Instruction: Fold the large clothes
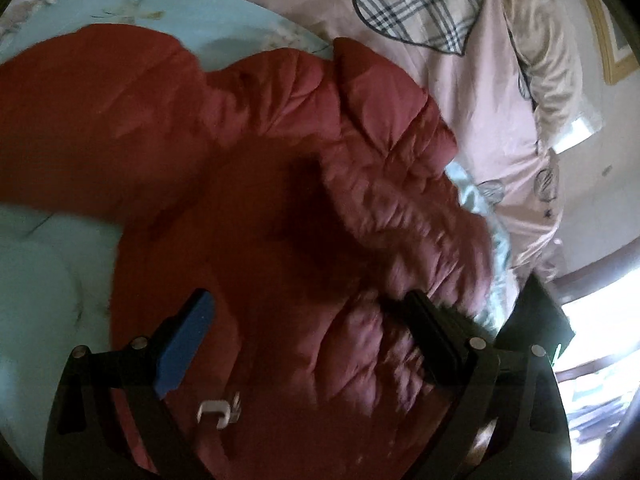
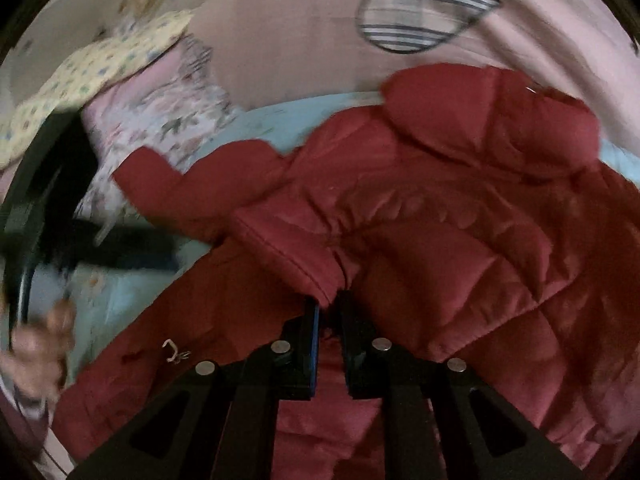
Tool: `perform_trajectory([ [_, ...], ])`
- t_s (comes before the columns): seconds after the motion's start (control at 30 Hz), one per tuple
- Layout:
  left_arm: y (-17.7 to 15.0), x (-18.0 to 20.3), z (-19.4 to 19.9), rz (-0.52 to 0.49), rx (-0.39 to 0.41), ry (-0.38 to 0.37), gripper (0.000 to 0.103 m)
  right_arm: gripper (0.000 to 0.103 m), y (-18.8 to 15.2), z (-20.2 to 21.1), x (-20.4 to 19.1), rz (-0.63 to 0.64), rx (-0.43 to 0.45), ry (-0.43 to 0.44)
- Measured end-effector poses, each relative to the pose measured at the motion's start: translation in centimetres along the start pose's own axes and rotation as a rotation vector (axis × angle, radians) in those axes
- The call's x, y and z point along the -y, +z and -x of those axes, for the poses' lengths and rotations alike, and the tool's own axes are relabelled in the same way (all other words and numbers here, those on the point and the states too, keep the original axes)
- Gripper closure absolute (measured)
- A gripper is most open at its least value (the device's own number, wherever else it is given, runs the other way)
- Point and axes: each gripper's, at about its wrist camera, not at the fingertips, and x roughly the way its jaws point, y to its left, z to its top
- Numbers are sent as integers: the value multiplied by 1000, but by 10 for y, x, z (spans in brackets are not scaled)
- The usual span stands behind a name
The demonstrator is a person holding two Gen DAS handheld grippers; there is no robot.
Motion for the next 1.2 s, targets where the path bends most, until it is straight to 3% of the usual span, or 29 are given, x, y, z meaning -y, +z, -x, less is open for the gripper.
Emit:
perform_trajectory([
  [0.23, 36, -14, -47, 74, -114, -97, 8, 90, -2, -9, -6, 17, -13, 11],
  [0.3, 39, -8, -52, 45, -106, -112, 24, 90, -2, -9, -5, 11, -14, 19],
  [0.37, 39, -2, -54, 7, -119, -126, 72, 89, -2, -9, -3, -2, -18, 28],
  [0.47, 39, 14, -52, -74, -101, -71, 87, 84, -2, -7, 3, -32, -20, 42],
  [0.5, 40, 15, -51, -84, -96, -67, 88, 83, -3, -5, 6, -48, -26, 49],
  [0.57, 40, 16, -43, -107, -76, -46, 90, 69, -7, 3, 12, -74, -26, 62],
  [0.67, 44, 12, -29, -154, -35, 2, 90, 68, -15, 25, 25, -105, -6, 33],
  [0.93, 36, 11, -25, -338, 11, 224, 89, 63, -17, 79, 117, -305, 110, -271],
  [1.03, 29, 16, -29, -394, 35, 305, 85, 63, -21, 68, 145, -366, 54, -314],
  [1.07, 25, 17, -29, -408, 43, 331, 80, 63, -24, 59, 153, -389, 18, -307],
  [1.2, 15, 20, -9, -403, 119, 420, 69, 62, -31, 39, 157, -391, -30, -321],
])
